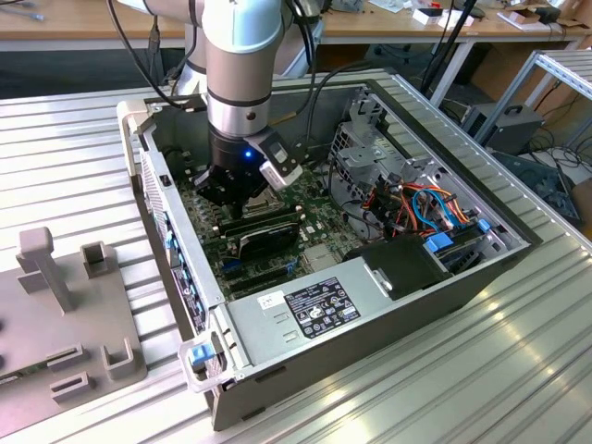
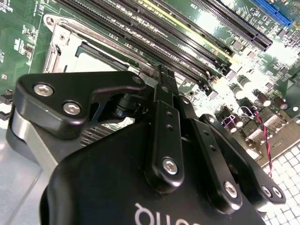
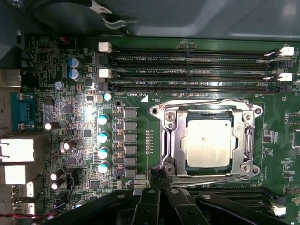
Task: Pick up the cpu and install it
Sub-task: 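Install the second cpu locking lever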
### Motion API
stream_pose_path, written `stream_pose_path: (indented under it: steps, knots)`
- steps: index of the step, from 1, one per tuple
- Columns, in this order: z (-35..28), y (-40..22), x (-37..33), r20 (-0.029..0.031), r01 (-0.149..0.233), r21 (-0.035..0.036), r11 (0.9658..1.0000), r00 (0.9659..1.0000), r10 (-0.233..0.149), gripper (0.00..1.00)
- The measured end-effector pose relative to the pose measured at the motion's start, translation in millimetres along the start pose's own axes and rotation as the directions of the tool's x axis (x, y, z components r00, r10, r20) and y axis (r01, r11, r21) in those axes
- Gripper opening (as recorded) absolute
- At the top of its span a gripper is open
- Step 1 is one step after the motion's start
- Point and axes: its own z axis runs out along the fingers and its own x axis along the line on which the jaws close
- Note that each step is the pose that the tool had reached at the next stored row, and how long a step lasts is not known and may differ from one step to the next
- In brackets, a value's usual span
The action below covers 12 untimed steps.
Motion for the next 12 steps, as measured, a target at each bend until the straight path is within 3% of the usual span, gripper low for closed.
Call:
stream_pose_path:
  steps: [3,12]
  knots:
    - [2.8,1.3,0.7,0.0005,0.000,-0.0015,1.0000,1.0000,0.000,0.11]
    - [3.5,-0.8,0.7,0.0004,0.000,-0.0005,1.0000,1.0000,0.000,0.11]
